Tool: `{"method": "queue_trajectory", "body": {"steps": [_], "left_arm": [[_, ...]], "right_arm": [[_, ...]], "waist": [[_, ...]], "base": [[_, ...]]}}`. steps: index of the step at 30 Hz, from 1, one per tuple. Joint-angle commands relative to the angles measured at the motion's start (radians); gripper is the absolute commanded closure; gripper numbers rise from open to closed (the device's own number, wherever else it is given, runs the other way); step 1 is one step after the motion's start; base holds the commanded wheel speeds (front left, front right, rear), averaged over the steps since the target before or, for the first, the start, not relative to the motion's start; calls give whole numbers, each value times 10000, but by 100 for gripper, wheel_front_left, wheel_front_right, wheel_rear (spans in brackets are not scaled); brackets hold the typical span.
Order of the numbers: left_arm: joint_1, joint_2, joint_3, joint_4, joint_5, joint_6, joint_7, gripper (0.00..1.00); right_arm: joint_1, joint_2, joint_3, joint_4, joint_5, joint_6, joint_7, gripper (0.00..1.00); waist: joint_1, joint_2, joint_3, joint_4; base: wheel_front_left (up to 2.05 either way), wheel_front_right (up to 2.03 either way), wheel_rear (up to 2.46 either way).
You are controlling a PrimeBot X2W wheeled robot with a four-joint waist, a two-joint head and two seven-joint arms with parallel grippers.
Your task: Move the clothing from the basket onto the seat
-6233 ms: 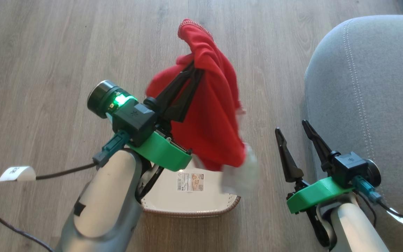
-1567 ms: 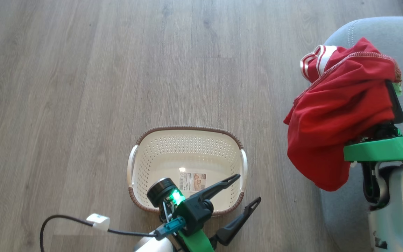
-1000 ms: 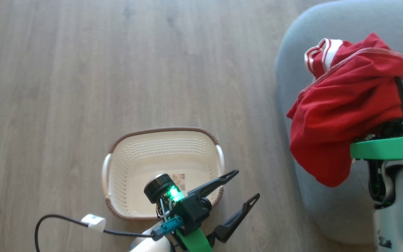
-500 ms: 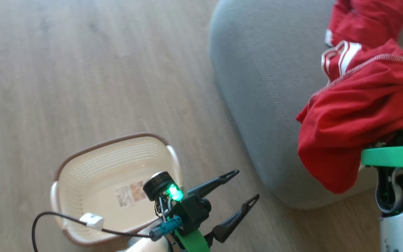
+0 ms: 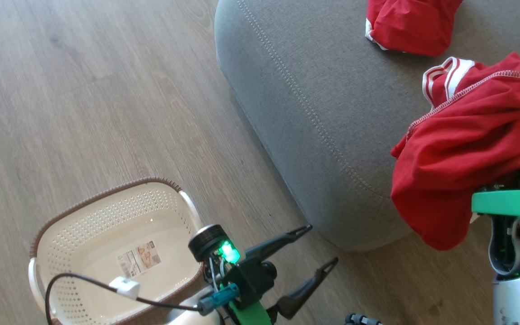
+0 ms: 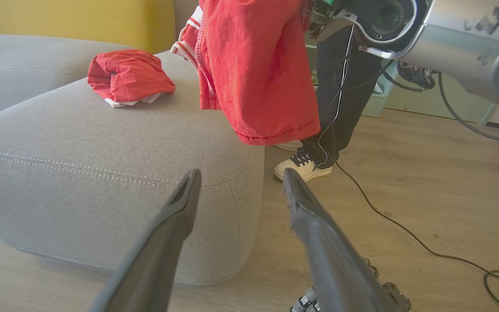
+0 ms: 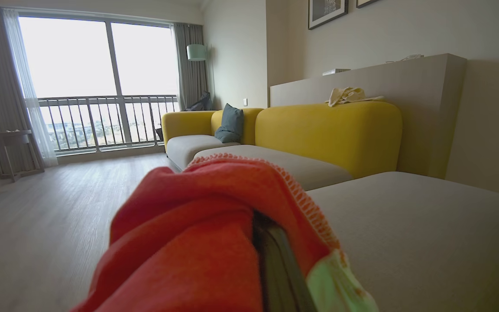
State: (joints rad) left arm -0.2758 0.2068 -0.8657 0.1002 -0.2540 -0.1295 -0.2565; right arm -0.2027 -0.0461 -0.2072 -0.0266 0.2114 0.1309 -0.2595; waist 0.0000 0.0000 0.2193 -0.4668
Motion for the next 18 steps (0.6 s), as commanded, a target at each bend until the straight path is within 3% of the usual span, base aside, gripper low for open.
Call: {"method": "queue_trajectory", "body": {"steps": [1,11,18], "left_arm": [[-402,69,218,-330,38,-12,-53,0],[-681,201,63,-385,0,-12,-53,0],[-784,483,-8,-400,90,-12,-53,0]], "right_arm": [[-195,-41,156,-372,29,-2,-23,100],[-406,-41,-218,-427,103,-2,-23,100],[-642,-41,-664,-475,332,-2,-23,100]], "waist": [[0,0,16,32],[0,0,425,357],[0,0,882,-115]], "base": [[0,0,0],[0,0,0],[0,0,0]]}}
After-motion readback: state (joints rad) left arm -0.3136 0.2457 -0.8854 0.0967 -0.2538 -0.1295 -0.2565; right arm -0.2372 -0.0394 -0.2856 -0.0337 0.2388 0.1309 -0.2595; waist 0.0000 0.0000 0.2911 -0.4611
